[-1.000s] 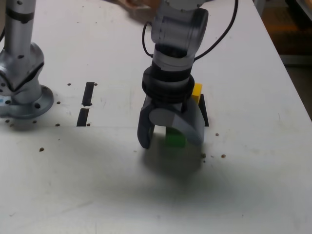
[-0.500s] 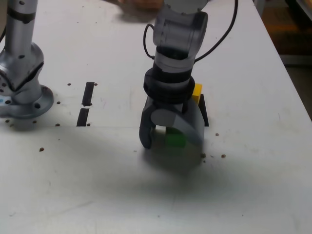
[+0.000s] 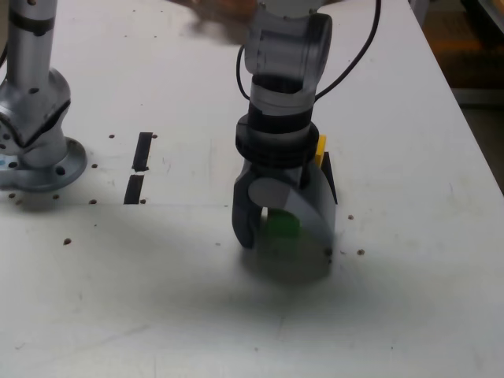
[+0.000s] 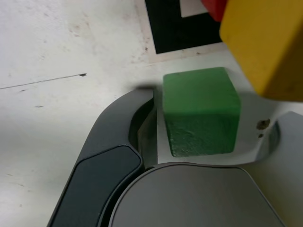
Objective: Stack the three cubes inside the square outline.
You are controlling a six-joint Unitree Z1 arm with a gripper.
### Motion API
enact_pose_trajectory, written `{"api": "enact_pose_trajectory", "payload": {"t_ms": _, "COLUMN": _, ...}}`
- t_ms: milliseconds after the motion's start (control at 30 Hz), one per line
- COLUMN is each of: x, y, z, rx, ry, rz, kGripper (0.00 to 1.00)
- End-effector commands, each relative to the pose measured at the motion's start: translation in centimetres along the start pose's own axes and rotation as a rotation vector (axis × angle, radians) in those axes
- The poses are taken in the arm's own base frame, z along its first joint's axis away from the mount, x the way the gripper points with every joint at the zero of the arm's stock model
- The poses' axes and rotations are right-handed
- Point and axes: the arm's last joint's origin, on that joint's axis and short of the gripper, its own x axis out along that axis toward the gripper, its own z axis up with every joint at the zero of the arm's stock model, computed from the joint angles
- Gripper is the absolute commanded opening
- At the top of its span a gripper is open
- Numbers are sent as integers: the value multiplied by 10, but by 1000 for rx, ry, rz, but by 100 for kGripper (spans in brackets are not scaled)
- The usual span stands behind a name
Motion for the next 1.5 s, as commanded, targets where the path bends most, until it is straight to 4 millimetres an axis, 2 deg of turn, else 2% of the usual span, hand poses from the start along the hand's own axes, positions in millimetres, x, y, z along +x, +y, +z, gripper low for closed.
{"api": "enact_pose_trajectory", "payload": {"t_ms": 0, "x": 5, "y": 1, "z": 0, "rx": 2, "ry": 3, "rz": -3, "kGripper": 17}}
{"api": "enact_pose_trajectory", "payload": {"t_ms": 400, "x": 14, "y": 3, "z": -13, "rx": 10, "ry": -9, "rz": 20, "kGripper": 17}}
{"api": "enact_pose_trajectory", "payload": {"t_ms": 733, "x": 3, "y": 4, "z": -27, "rx": -40, "ry": -4, "rz": 73, "kGripper": 17}}
{"api": "enact_pose_trajectory", "payload": {"t_ms": 1000, "x": -35, "y": 2, "z": -68, "rx": -144, "ry": 53, "rz": 143, "kGripper": 17}}
{"api": "enact_pose_trajectory", "payload": {"t_ms": 1133, "x": -57, "y": 2, "z": -81, "rx": -162, "ry": 76, "rz": 172, "kGripper": 17}}
{"api": "enact_pose_trajectory", "payload": {"t_ms": 1267, "x": -83, "y": 0, "z": -79, "rx": -153, "ry": 74, "rz": 212, "kGripper": 17}}
{"api": "enact_pose_trajectory", "payload": {"t_ms": 1467, "x": -119, "y": -2, "z": -57, "rx": -103, "ry": 40, "rz": 241, "kGripper": 17}}
